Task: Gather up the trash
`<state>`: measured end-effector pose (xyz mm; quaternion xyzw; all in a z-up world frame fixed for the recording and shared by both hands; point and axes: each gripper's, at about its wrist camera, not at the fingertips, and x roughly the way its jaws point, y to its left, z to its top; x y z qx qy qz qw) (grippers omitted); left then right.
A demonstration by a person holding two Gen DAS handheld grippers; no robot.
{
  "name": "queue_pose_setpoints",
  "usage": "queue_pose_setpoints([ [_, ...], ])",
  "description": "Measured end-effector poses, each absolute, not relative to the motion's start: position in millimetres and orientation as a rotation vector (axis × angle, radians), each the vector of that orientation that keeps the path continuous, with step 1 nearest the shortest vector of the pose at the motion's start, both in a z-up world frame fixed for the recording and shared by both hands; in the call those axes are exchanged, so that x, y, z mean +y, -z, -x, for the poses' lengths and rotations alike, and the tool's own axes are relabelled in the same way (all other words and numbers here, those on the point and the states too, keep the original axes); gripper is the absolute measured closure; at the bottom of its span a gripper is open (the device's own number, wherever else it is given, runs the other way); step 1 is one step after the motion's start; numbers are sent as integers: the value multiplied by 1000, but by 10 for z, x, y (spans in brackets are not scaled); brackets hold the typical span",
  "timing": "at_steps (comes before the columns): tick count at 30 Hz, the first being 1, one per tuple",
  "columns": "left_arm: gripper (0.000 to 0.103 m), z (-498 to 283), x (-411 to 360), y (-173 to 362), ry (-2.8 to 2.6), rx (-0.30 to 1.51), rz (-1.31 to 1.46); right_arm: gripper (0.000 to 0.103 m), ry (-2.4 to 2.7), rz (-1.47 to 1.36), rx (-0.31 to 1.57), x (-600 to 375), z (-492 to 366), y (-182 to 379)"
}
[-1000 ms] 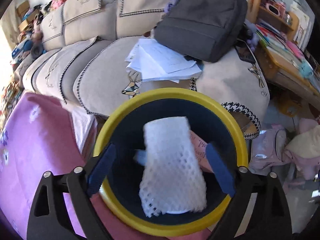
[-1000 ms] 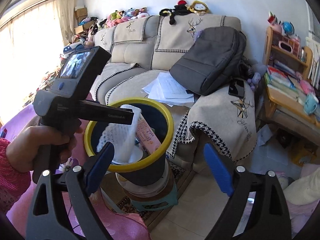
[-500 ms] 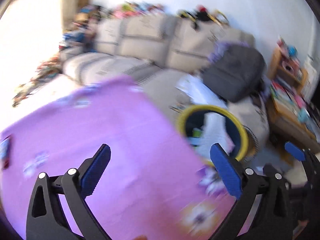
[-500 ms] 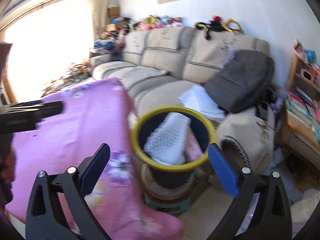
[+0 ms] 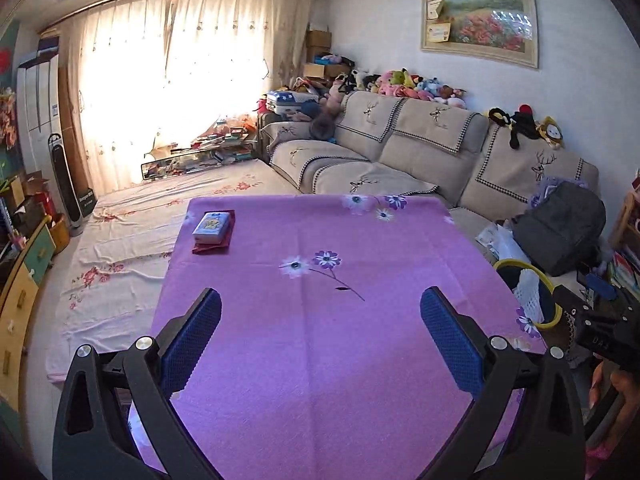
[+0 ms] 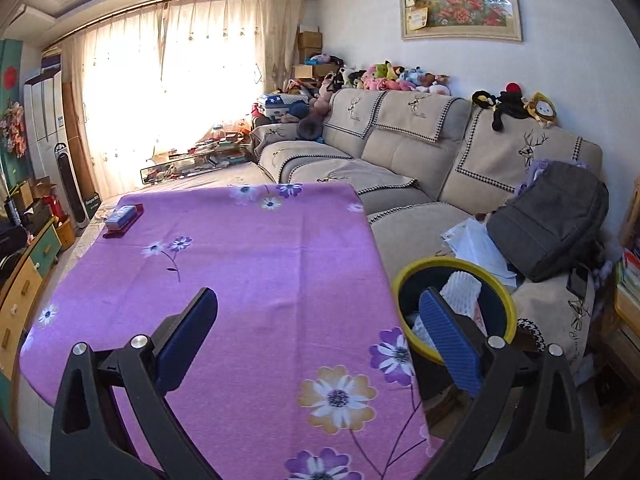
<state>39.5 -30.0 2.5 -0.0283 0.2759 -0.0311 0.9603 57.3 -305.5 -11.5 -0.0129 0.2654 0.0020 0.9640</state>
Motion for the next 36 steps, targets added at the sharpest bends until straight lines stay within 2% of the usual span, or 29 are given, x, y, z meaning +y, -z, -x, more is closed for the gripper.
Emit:
queue_pose_setpoints([
  [8,5,-285,-165,131,82,581,91,7,25,33,534,-2961,-447,70],
  [36,5,-286,-335,120,72,587,65,7,26,23,529,-3002,-424,32],
])
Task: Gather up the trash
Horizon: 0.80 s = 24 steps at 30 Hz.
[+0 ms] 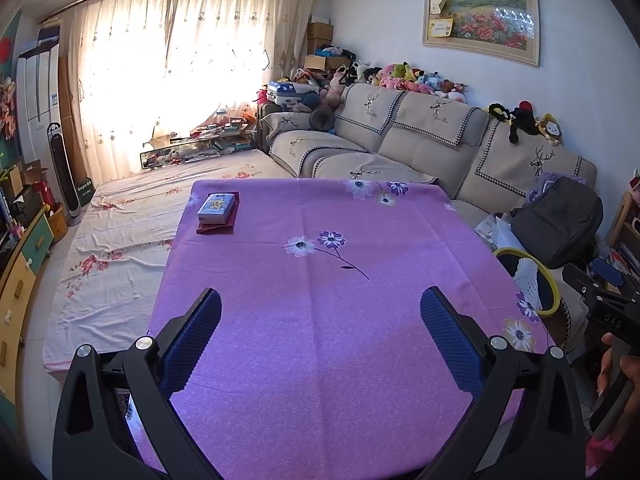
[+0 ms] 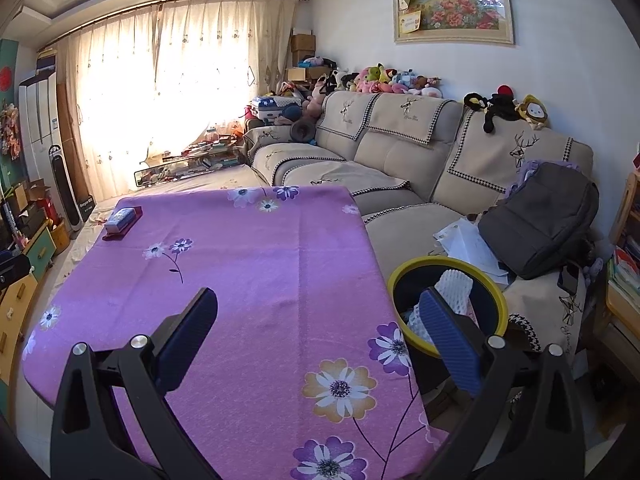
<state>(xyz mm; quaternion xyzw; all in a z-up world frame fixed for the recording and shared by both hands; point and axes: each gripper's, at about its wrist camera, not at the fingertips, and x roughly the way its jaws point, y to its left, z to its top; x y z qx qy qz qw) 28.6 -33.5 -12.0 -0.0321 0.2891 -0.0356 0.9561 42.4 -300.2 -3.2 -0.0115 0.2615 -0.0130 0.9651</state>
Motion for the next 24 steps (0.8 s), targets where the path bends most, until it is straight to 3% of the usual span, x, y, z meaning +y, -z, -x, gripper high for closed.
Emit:
queue_pose_setpoints([
  [24,5,-270,-404,153,72,593,51,7,25,23,534,-2997,-447,71],
])
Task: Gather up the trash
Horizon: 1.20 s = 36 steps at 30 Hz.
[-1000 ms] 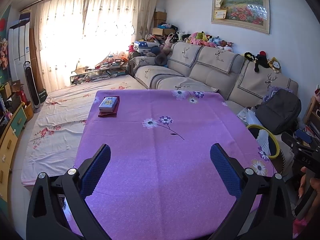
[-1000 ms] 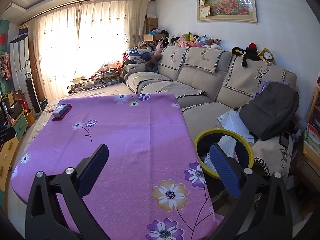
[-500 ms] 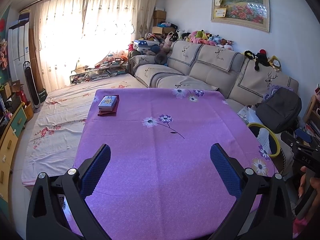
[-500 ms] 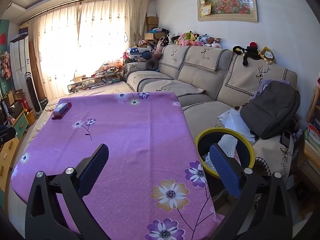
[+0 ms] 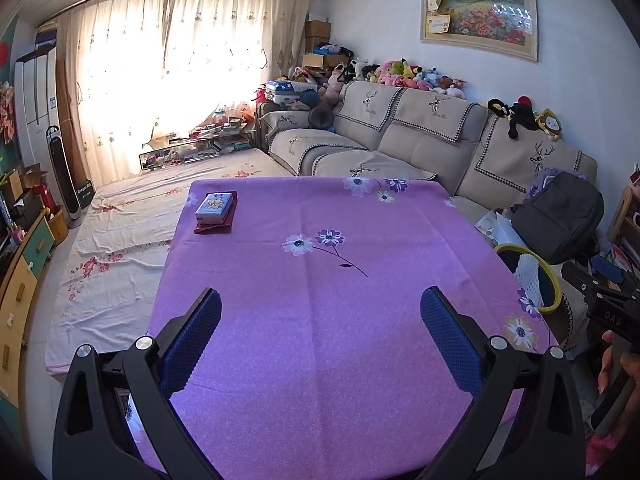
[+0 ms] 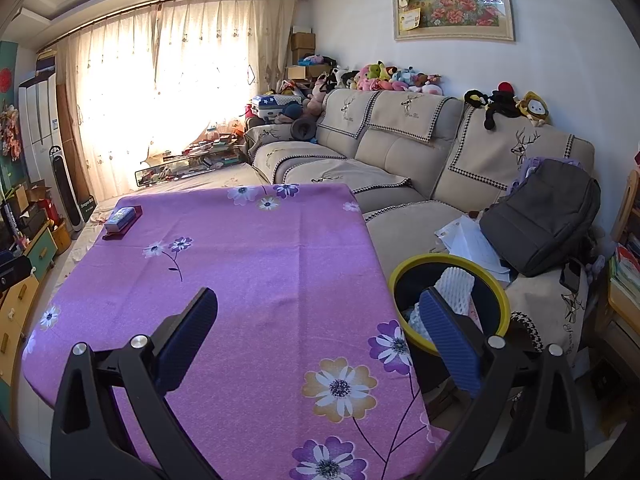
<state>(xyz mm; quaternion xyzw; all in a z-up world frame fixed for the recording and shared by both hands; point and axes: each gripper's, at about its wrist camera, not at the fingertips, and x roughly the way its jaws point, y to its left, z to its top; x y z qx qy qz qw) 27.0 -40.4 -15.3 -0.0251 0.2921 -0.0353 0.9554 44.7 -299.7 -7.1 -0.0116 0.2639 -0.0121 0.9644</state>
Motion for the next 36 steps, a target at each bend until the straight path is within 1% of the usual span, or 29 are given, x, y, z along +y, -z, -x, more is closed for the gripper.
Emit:
queue_pose_setpoints([
  [36,5,-329,-425,188,82,616,48,7,18,19,537,-3018,-454,125],
])
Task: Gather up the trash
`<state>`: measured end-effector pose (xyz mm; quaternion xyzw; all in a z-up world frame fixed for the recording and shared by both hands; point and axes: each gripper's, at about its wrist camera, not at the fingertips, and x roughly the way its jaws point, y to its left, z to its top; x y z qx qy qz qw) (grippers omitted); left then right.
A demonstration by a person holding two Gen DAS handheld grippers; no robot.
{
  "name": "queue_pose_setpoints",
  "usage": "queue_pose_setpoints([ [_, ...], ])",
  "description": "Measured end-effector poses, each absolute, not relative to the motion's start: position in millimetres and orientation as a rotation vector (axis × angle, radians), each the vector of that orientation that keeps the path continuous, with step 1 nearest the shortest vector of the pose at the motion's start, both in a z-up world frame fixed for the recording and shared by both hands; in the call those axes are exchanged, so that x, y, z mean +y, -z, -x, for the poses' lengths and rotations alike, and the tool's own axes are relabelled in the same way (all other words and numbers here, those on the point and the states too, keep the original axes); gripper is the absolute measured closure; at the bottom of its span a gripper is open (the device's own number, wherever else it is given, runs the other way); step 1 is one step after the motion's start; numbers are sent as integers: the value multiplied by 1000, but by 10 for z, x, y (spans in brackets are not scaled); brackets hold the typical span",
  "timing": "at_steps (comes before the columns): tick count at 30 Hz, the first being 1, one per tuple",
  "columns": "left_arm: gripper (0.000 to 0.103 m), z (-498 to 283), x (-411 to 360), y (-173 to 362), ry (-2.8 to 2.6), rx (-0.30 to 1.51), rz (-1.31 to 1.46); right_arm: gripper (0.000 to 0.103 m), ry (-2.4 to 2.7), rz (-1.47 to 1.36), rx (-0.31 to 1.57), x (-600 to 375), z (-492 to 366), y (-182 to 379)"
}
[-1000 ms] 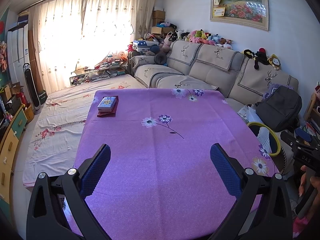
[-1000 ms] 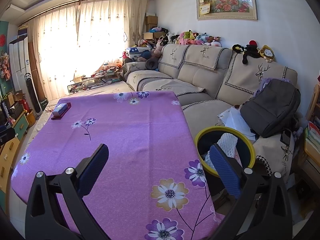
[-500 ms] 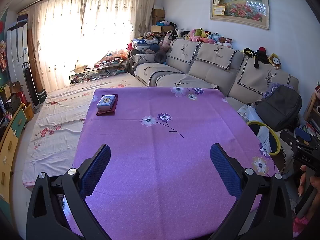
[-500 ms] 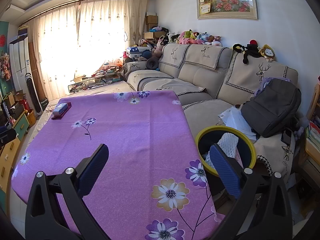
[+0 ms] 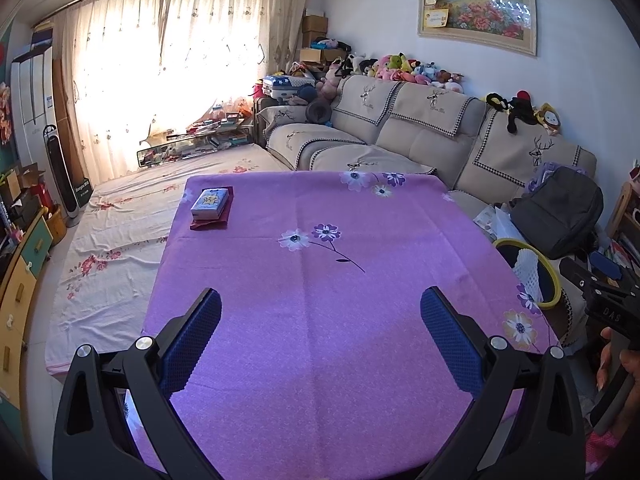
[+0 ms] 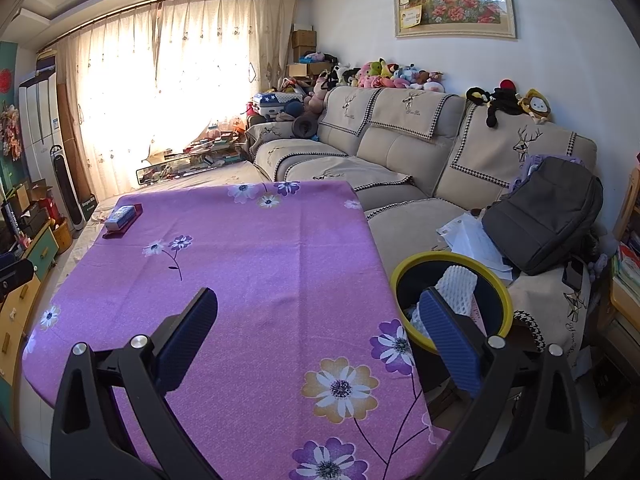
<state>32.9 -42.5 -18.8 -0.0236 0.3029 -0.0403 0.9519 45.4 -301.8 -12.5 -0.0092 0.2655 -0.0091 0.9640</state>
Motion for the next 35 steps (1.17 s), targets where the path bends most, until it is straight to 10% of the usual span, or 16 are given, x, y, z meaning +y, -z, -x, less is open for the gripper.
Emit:
queue_pose_setpoints([
  [35,5,-1334,-315,575,54,739,60,7,-85,60,642,-2910,-1230,304],
])
